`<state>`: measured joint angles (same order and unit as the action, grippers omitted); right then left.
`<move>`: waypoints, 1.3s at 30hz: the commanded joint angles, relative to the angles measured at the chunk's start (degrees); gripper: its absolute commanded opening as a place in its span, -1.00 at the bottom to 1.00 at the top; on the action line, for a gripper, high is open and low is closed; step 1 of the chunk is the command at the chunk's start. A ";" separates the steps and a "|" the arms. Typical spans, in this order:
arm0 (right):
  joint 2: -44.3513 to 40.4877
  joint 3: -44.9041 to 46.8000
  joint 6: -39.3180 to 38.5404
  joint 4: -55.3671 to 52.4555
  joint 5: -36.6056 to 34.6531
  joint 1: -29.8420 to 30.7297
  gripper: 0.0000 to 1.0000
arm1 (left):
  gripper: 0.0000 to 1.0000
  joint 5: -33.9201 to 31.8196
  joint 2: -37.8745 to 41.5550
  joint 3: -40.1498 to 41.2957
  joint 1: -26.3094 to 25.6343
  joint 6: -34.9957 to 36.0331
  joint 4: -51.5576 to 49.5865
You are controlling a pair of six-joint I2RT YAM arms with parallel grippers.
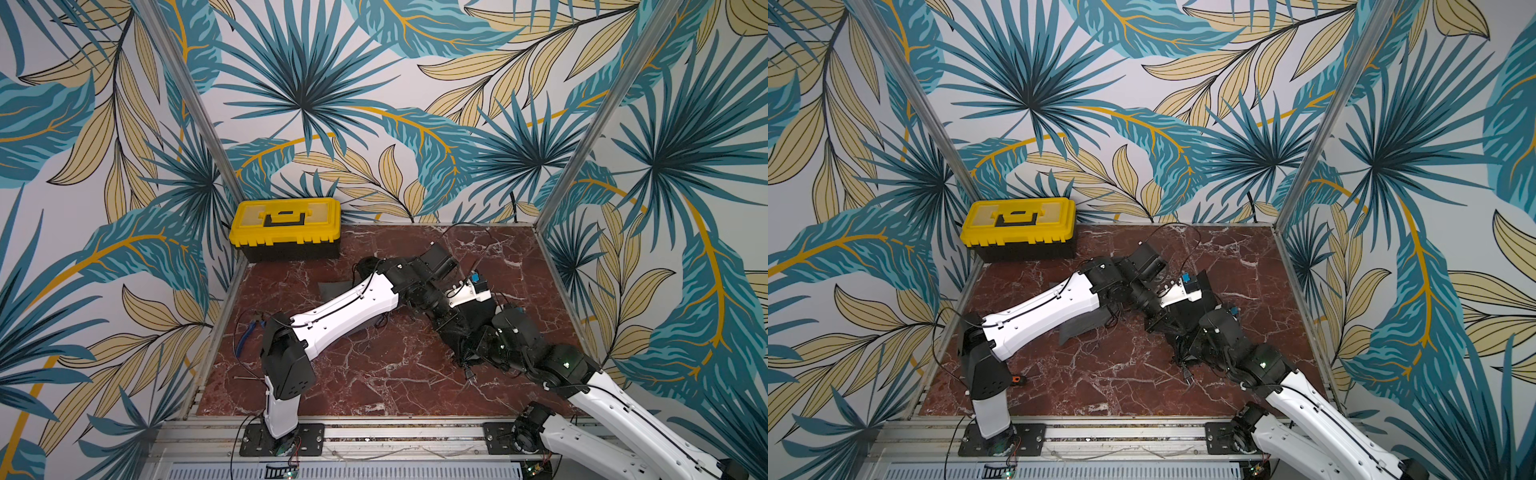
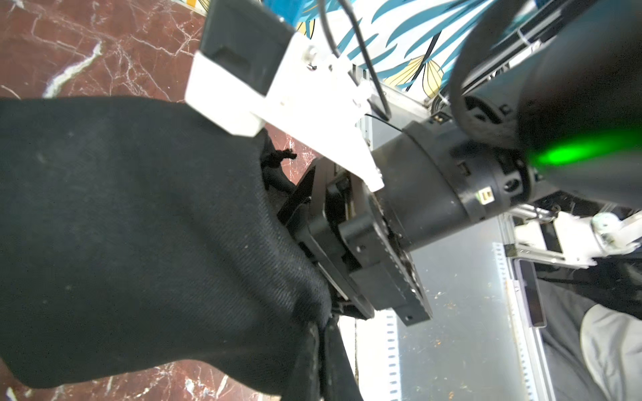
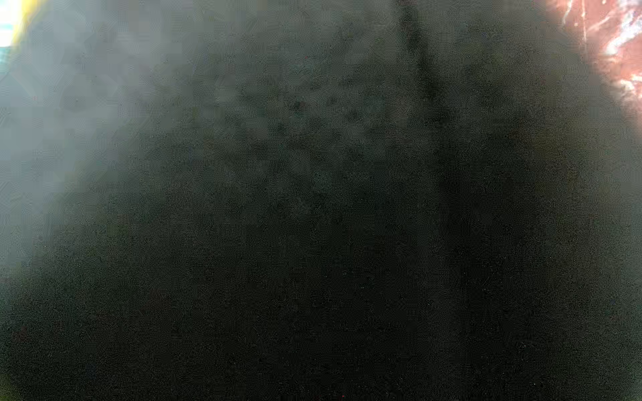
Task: Pack away hair dryers
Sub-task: Place the hair dryer in the drawstring bag, then place the drawstring bag at the center of the board.
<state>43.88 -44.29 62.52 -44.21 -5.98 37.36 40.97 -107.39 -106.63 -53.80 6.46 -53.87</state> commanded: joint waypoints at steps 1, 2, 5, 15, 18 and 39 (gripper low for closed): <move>0.68 -3.39 -0.77 2.02 0.32 -0.25 -0.01 | -1.00 1.89 -1.13 -3.82 0.48 -3.35 -0.62; 1.08 -4.33 -1.18 1.34 0.58 -0.27 0.05 | -1.00 2.00 -1.36 -4.16 1.04 -3.80 -0.63; 2.13 -7.44 -2.70 -1.34 1.36 -0.20 0.21 | -1.00 1.81 -1.67 -4.26 2.98 -5.91 0.30; -2.78 -13.76 -3.03 -15.76 -5.50 -0.27 0.21 | -1.00 6.37 -0.50 -5.61 8.24 -8.31 1.22; -6.33 -10.29 -2.84 -15.35 -5.28 -0.21 0.19 | -1.00 7.49 0.14 -5.78 8.73 -8.19 1.22; 0.54 -3.97 -3.24 -1.10 1.85 1.59 -0.01 | -1.00 10.15 -3.23 -13.56 12.92 -15.83 1.49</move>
<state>44.58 -49.71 59.55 -46.19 -4.23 38.59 48.66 -110.32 -116.73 -41.19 -7.99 -54.57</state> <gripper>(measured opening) 0.495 0.052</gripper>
